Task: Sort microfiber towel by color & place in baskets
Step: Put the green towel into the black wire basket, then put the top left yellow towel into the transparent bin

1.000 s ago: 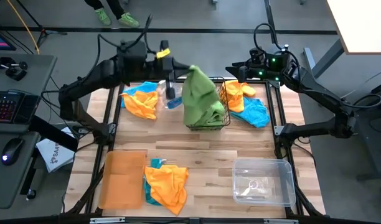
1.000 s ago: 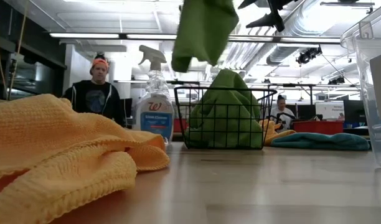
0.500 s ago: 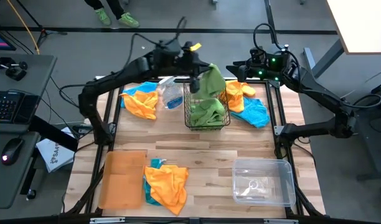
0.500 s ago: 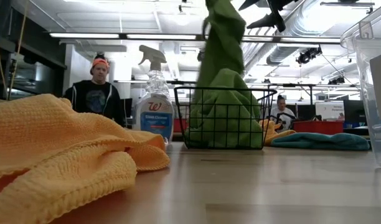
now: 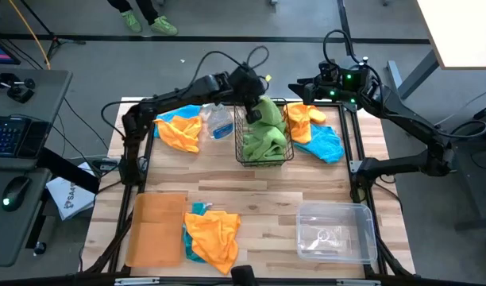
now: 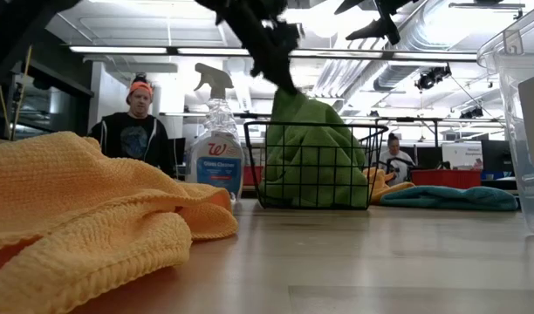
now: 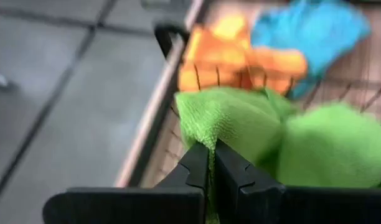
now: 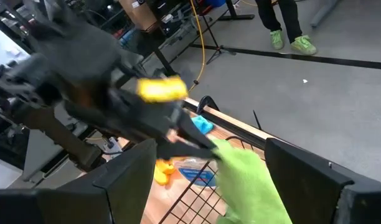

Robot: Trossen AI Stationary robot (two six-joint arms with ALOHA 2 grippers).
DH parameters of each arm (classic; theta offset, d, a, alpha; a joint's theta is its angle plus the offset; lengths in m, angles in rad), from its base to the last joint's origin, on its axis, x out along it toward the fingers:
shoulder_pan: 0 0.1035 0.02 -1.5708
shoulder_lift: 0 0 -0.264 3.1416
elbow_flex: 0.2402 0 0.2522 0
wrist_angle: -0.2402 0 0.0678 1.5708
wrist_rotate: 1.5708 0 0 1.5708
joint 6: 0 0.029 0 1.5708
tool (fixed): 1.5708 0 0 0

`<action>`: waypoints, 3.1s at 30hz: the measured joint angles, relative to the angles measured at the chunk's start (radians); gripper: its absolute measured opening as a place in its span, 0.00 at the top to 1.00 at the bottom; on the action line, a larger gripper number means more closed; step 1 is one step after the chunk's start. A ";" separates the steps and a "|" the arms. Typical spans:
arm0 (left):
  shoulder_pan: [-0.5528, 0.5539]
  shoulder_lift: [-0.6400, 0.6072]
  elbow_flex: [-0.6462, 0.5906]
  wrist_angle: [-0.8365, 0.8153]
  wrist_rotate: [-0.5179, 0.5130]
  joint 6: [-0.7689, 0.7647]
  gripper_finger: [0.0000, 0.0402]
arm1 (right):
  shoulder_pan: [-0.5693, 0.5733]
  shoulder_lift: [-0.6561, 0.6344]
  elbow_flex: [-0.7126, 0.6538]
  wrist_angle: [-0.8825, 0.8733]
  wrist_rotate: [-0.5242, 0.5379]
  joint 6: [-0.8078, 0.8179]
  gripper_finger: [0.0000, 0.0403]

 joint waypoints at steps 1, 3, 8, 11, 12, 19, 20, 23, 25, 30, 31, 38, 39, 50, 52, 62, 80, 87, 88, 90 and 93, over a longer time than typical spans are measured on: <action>0.000 0.015 0.000 -0.018 0.003 -0.018 1.00 | 0.000 0.000 0.000 0.000 0.000 0.000 0.27; -0.005 0.051 0.000 -0.042 0.028 -0.060 1.00 | 0.000 0.000 0.000 0.000 0.000 -0.001 0.27; -0.025 0.113 0.000 -0.060 0.061 -0.128 0.97 | 0.000 0.000 0.000 -0.001 0.000 -0.017 0.27; -0.037 0.110 0.000 -0.061 0.062 -0.129 0.91 | 0.000 0.000 0.000 -0.002 0.000 -0.018 0.27; -0.040 0.103 0.000 -0.064 0.062 -0.129 0.88 | 0.000 0.000 0.000 -0.002 0.000 -0.019 0.27; -0.048 0.021 0.001 -0.120 0.068 -0.151 0.63 | 0.000 0.000 0.000 -0.003 0.000 -0.017 0.27; -0.048 0.007 0.001 -0.135 0.071 -0.157 0.59 | 0.000 0.000 0.000 -0.003 0.000 -0.016 0.27; -0.049 -0.032 0.001 -0.194 0.102 -0.158 0.48 | 0.000 0.000 0.000 -0.003 0.000 -0.016 0.27; -0.049 -0.073 0.000 -0.237 0.149 -0.183 0.43 | 0.000 0.000 0.000 -0.003 0.000 -0.016 0.27; -0.053 -0.226 0.001 -0.347 0.233 -0.262 0.38 | 0.000 0.000 0.000 -0.003 0.000 -0.017 0.27; -0.060 -0.259 0.000 -0.358 0.227 -0.271 0.38 | 0.000 0.000 0.000 -0.004 0.000 -0.016 0.27; -0.151 -0.506 -0.017 -0.353 0.020 -0.279 0.38 | 0.000 0.000 0.000 -0.006 0.000 -0.002 0.27; -0.168 -0.537 -0.049 -0.351 -0.025 -0.284 0.38 | 0.000 0.000 0.000 -0.006 0.001 0.006 0.27; -0.169 -0.854 -0.829 -0.334 -0.115 -0.461 0.38 | 0.000 0.000 0.000 -0.008 0.009 0.010 0.27; -0.148 -0.901 -0.946 -0.295 -0.118 -0.456 0.38 | 0.000 0.000 0.000 -0.008 0.009 0.015 0.27; -0.048 -0.885 -1.249 -0.058 -0.224 -0.067 0.38 | 0.000 0.000 0.000 -0.008 0.008 0.059 0.27; 0.034 -0.639 -1.246 0.017 -0.235 0.168 0.38 | 0.000 0.000 0.000 -0.008 0.008 0.063 0.27; 0.067 -0.545 -1.246 0.015 -0.257 0.159 0.38 | 0.000 0.000 0.000 -0.008 0.008 0.061 0.27; 0.070 -0.532 -1.246 0.015 -0.258 0.159 0.39 | 0.000 0.000 0.000 -0.008 0.008 0.061 0.27; 0.073 -0.514 -1.246 0.015 -0.258 0.151 0.44 | 0.000 0.000 0.000 -0.008 0.008 0.061 0.27; 0.071 -0.513 -1.246 0.014 -0.255 0.131 0.62 | 0.000 0.000 0.000 -0.008 0.008 0.061 0.27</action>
